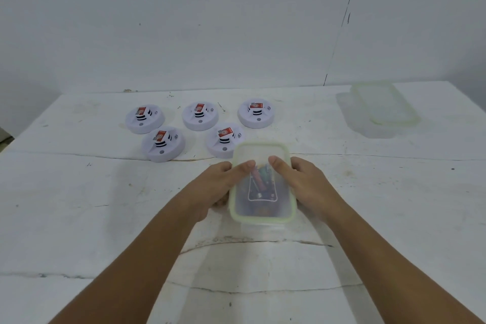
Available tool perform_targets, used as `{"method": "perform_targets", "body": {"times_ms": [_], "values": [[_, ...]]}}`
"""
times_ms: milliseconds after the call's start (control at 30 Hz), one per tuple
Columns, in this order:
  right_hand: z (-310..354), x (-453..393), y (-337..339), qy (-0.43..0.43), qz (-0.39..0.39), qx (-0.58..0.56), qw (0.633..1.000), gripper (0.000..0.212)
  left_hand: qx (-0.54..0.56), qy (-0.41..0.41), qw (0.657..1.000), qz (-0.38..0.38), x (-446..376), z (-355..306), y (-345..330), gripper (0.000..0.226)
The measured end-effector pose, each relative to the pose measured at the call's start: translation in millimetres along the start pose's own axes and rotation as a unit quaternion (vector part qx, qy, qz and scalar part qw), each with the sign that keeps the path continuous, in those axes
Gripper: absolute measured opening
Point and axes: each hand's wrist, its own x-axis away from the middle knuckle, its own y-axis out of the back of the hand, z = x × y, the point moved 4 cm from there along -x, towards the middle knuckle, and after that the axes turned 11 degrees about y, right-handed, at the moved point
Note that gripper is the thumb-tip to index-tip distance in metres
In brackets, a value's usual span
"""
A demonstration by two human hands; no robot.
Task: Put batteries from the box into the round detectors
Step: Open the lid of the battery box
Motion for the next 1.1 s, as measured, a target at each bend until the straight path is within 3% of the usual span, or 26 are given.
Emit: {"method": "perform_targets", "body": {"times_ms": [133,233,433,567,667,933,1033,1100], "values": [[-5,0,-4,-0.009,-0.007,-0.029,1.0,0.084,0.009,0.0,1.0,0.001,-2,1,-2,0.059],[-6,-1,-4,-0.014,-0.002,-0.034,0.999,0.09,0.018,0.007,1.0,-0.01,-2,2,-3,0.06],[-9,-2,-4,-0.011,0.004,-0.038,0.999,0.092,0.031,0.01,0.999,-0.013,-5,2,-3,0.071],[-10,-3,-4,-0.014,-0.003,-0.048,0.999,0.086,0.043,-0.056,0.994,-0.078,-5,-3,1,0.046],[-11,-3,-4,-0.009,0.004,-0.04,0.999,0.09,0.028,-0.044,0.998,-0.043,-3,-2,0,0.036],[-10,-8,-5,-0.044,0.024,-0.029,0.998,0.091,0.031,-0.028,0.997,-0.064,0,1,1,0.058],[-8,-9,-5,-0.063,0.035,-0.041,0.997,0.092,0.037,-0.037,0.996,-0.07,1,0,2,0.048],[-4,-8,-2,-0.056,-0.002,-0.064,0.996,0.079,0.039,-0.042,0.996,-0.068,3,-2,-1,0.04]]}}
